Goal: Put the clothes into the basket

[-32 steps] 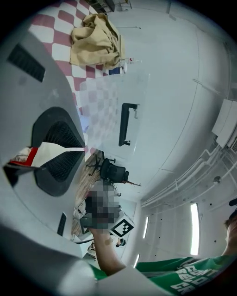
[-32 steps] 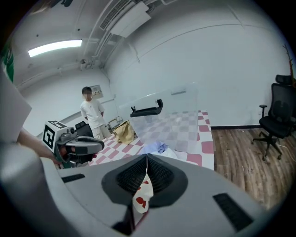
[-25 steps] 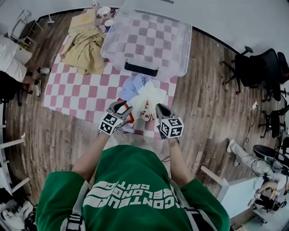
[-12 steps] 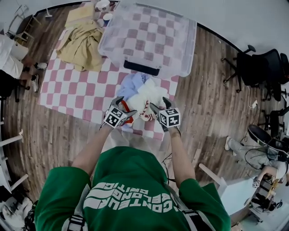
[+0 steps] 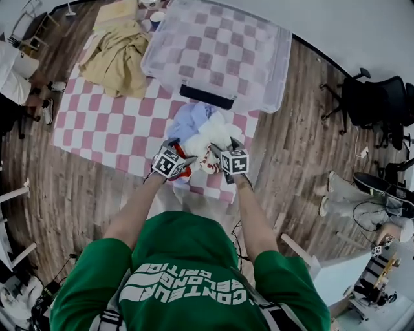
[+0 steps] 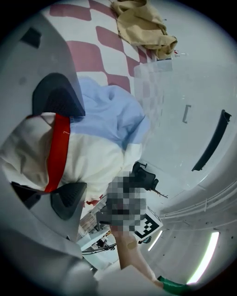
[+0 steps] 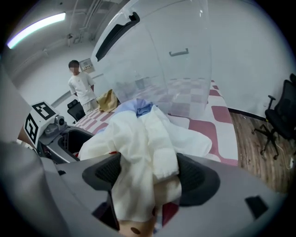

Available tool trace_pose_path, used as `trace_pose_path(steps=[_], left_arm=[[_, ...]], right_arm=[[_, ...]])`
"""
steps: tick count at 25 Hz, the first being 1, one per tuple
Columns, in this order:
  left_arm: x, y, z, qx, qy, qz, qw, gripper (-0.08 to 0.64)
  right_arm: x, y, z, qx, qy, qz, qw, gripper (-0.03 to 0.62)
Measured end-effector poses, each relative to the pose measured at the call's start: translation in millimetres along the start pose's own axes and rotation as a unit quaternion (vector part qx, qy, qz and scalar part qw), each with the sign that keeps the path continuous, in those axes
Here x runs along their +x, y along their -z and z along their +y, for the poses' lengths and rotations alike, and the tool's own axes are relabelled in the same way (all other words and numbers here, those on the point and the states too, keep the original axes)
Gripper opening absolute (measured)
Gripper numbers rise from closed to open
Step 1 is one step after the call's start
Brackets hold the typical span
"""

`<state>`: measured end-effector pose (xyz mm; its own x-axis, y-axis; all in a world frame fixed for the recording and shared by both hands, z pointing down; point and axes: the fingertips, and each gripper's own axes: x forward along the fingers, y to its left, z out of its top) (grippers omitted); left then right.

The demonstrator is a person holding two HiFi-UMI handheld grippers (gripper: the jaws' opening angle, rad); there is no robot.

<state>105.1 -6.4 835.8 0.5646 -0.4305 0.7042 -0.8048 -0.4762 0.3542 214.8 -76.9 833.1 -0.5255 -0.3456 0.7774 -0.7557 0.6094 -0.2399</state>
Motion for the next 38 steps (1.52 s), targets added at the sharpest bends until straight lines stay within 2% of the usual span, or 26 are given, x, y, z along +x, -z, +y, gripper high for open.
trace_pose_path(steps=[6, 9, 11, 14, 18, 23, 29, 38], left_arm=[[2, 1, 0, -0.01, -0.007, -0.006, 0.9999, 0.439], [4, 0, -5, -0.021, 0.005, -0.005, 0.9998, 0.398], [6, 1, -11, -0.031, 0.019, 0.0, 0.9993, 0.327], [8, 1, -16, -0.047, 0.029, 0.006, 0.9985, 0.268], [8, 0, -18, -0.073, 0.045, 0.012, 0.9963, 0.214], [3, 0, -22, -0.077, 0.051, -0.009, 0.9957, 0.187], [-18, -5, -22, -0.083, 0.046, -0.049, 0.9943, 0.169], [-63, -25, -26, -0.049, 0.033, -0.113, 0.9918, 0.163]], right_arm=[[3, 1, 1, 0.014, 0.013, -0.016, 1.0, 0.367], [5, 1, 3, 0.02, 0.018, -0.017, 0.999, 0.36], [6, 1, 9, 0.027, 0.01, -0.014, 0.999, 0.318], [9, 3, 19, 0.049, -0.003, -0.009, 0.999, 0.214], [11, 2, 23, 0.065, -0.009, -0.009, 0.998, 0.176], [4, 1, 30, 0.056, 0.002, -0.022, 0.998, 0.162], [-3, -11, 52, 0.042, -0.013, -0.043, 0.998, 0.152], [-32, -46, 84, 0.007, -0.028, -0.092, 0.995, 0.15]])
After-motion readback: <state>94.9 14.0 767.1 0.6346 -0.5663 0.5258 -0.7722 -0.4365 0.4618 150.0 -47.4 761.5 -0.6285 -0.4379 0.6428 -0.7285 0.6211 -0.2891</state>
